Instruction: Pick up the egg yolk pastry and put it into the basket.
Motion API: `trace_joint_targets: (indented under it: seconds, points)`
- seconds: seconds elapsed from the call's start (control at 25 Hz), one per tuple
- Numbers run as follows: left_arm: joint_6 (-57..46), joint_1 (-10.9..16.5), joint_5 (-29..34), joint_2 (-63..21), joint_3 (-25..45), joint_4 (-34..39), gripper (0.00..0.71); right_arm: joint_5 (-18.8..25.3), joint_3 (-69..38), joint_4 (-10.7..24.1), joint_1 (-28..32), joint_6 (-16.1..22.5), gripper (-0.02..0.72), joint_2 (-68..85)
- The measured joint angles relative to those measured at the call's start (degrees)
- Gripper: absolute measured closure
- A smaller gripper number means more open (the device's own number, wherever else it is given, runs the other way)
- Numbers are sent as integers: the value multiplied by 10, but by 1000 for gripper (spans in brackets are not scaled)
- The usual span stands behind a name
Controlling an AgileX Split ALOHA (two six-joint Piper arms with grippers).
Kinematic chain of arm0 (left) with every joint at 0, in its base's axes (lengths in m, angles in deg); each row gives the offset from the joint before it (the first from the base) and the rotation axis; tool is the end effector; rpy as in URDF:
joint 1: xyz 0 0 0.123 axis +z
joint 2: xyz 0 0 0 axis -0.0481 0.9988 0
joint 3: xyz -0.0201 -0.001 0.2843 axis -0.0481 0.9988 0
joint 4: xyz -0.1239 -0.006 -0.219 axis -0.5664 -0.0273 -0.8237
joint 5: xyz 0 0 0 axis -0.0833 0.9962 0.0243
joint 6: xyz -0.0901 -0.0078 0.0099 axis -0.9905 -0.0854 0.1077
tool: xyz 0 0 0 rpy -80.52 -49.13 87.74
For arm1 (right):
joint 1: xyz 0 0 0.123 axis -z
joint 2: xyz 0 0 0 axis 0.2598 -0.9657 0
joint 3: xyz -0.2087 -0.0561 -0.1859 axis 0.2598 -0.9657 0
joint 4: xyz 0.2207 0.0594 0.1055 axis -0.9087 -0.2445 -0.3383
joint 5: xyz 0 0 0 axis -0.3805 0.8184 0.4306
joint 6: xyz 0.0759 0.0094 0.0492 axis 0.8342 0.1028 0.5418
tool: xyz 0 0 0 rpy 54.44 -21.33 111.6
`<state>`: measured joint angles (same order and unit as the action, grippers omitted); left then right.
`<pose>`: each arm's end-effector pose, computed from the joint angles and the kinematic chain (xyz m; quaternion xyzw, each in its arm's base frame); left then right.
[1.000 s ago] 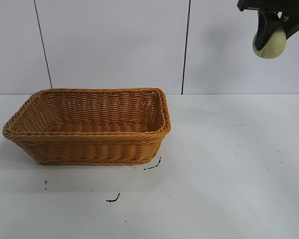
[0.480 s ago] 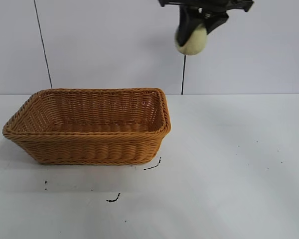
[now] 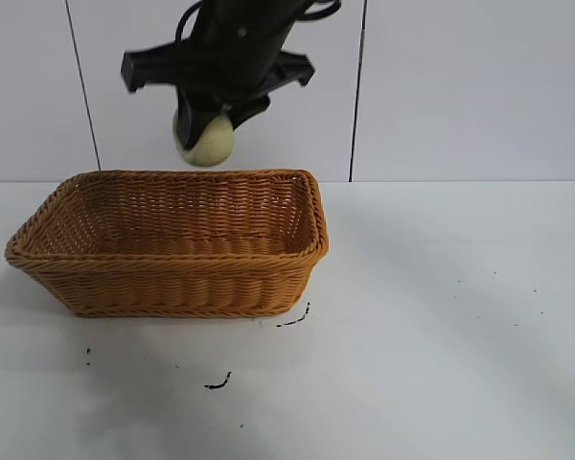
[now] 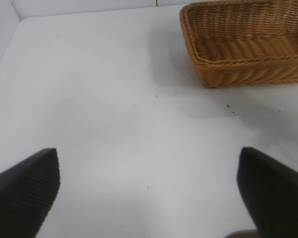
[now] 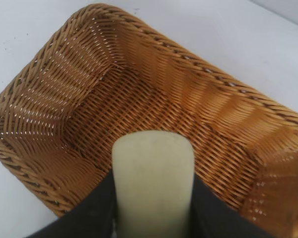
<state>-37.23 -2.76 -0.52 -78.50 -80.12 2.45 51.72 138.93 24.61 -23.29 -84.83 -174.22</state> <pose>-0.0063 -0.0001 0.2772 0.0347 0.8522 0.0211 0.5216 0.3900 0.3118 0.2118 -0.2987 0.8980 0.1237 0.2985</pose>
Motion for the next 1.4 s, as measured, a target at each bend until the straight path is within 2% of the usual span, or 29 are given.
trace_joint_targets:
  seconds: [0.2,0.4,0.48,0.6,0.68,0.84,0.92,1.24,1.4]
  points:
    - [0,0,0,0,0,0,14,-48,0,3,4,21,479,-80]
    - [0,0,0,0,0,0,14,-63,0,5,7,23,468,-103]
    - [0,0,0,0,0,0,14,-66,0,5,7,23,405,-103]
    - [0,0,0,0,0,0,14,-69,0,5,7,23,228,-103]
    - [0,0,0,0,0,0,14,-69,0,8,7,23,145,-98]
    - [0,0,0,0,0,0,14,-57,0,17,7,23,99,-59]
    - [0,0,0,0,0,0,14,-33,10,17,10,24,94,-28]
    - [0,0,0,0,0,0,14,119,105,22,43,25,90,34]
    - [0,0,0,0,0,0,14,161,126,44,81,25,91,34]
